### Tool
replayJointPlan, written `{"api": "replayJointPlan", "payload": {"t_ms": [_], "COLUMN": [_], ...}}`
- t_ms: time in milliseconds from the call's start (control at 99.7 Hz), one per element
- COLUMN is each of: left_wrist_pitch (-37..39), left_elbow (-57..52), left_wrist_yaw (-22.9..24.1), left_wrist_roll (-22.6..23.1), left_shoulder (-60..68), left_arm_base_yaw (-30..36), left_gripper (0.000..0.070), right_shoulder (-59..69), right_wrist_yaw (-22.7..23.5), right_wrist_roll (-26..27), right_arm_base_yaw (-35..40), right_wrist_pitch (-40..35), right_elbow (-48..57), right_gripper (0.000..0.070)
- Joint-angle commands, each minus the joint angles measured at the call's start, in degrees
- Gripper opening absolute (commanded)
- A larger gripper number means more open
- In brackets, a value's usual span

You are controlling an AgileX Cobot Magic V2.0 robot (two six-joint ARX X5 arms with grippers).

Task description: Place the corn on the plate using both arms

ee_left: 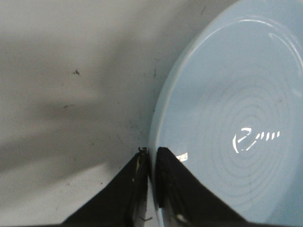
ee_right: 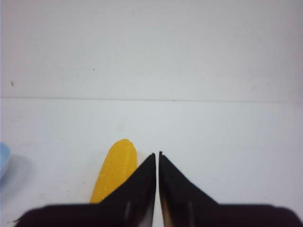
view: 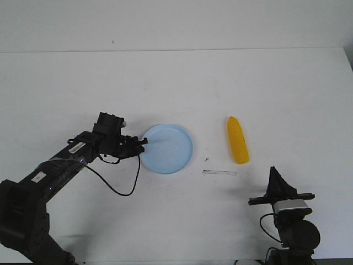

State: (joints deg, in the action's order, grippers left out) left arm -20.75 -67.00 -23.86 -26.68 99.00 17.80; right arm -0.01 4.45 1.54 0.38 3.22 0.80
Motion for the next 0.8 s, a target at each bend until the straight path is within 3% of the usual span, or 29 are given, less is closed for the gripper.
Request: {"api": "replayJointPlan", "payload": {"t_ms": [0, 161, 311, 582, 692, 793], "left_wrist_pitch": [-0.2, -0.6, -0.3, 0.3, 0.9, 6.4], "left_elbow": [-0.8, -0.8, -0.8, -0.7, -0.2, 3.2], "left_wrist_yaw": [-0.2, -0.2, -0.2, 2.8, 7.0, 12.4], "left_wrist_roll": [-1.0, -1.0, -0.2, 5.1, 7.8, 11.9], "left_shoulder": [0.8, 0.8, -0.6, -10.5, -15.6, -21.3], "left_arm_base_yaw": [0.2, 0.2, 0.2, -2.5, -4.3, -5.5], "left_gripper": [0.0009, 0.0218, 0.0218, 0.0204, 0.0201, 0.0194], "right_shoulder": [0.1, 0.1, 0.1, 0.1, 0.1, 0.1], "right_wrist_yaw": [0.0, 0.0, 0.0, 0.0, 0.0, 0.0], "right_wrist_roll": [0.5, 0.5, 0.5, 0.5, 0.5, 0.5], "right_arm_base_yaw": [0.1, 0.1, 0.1, 0.1, 0.1, 0.1], "right_wrist_pitch": [0.6, 0.6, 0.6, 0.6, 0.6, 0.6], "right_elbow": [-0.1, -0.1, -0.1, -0.1, -0.1, -0.1], "right_gripper": [0.0009, 0.0009, 0.0009, 0.0009, 0.0009, 0.0009]}}
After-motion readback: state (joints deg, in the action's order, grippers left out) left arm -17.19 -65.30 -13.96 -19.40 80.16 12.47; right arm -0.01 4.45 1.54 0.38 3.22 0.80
